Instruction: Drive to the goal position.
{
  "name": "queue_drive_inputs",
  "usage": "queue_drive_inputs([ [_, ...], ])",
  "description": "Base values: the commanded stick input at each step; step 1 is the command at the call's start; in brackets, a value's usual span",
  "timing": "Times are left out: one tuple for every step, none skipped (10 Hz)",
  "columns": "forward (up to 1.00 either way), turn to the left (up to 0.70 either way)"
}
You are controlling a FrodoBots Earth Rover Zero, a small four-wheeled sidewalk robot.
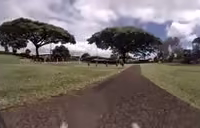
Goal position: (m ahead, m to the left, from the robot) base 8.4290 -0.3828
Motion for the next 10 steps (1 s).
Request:
queue_drive_inputs([
  [0.85, -0.27],
  [0.85, -0.27],
  [0.85, -0.27],
  [0.85, -0.27],
  [0.85, -0.27],
  [0.85, -0.27],
  [0.85, -0.03],
  [0.85, 0.00],
  [0.85, 0.00],
  [0.85, 0.00],
])
